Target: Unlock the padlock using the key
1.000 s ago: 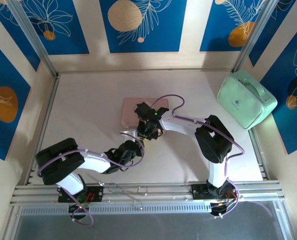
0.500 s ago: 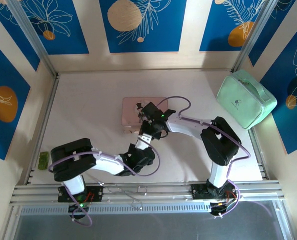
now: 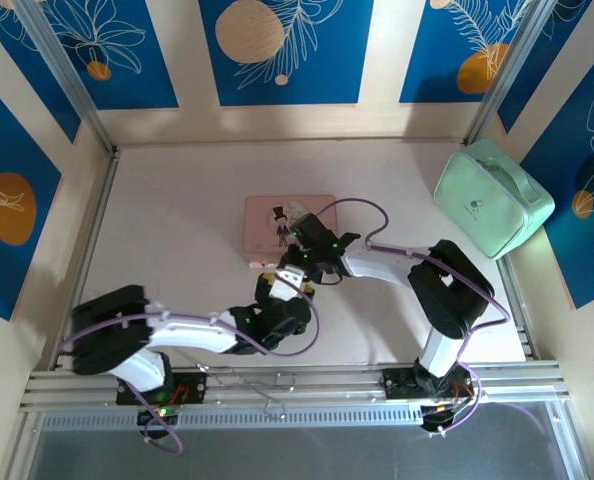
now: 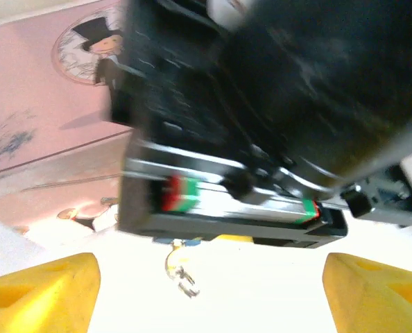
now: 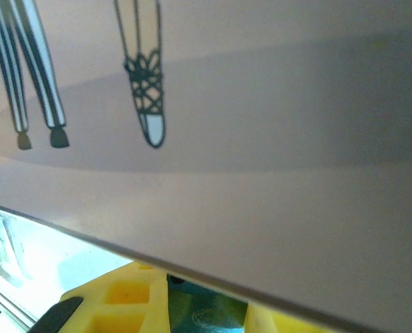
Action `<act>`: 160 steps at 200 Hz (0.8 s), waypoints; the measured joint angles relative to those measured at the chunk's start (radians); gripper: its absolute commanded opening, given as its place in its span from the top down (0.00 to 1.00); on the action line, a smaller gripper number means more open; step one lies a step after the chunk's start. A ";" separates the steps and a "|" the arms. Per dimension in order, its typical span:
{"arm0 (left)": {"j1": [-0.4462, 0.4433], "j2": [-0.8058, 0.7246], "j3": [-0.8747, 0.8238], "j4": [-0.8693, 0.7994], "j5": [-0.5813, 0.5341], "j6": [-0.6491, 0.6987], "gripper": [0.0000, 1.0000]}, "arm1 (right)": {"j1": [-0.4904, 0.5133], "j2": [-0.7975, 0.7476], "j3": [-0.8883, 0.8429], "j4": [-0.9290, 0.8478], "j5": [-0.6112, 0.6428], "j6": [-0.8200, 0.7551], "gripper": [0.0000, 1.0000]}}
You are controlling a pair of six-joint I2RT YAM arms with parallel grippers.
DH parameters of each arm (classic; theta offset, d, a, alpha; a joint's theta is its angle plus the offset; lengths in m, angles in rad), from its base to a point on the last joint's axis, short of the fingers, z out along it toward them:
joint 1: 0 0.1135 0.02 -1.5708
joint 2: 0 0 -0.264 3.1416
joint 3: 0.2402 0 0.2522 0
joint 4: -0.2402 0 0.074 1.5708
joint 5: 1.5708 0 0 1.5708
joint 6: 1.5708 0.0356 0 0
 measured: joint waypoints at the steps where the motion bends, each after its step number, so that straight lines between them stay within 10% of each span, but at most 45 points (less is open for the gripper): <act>1: 0.000 -0.009 0.000 -0.009 0.003 -0.008 0.17 | 0.000 0.000 0.000 0.000 0.000 -0.001 0.97; 76: 0.227 -0.450 -0.028 -0.494 0.229 -0.314 0.21 | 0.014 0.013 0.014 -0.020 0.044 -0.036 0.95; 160: 0.483 -0.296 0.137 -0.542 0.555 -0.260 0.20 | 0.054 0.025 0.023 -0.048 0.145 -0.085 0.95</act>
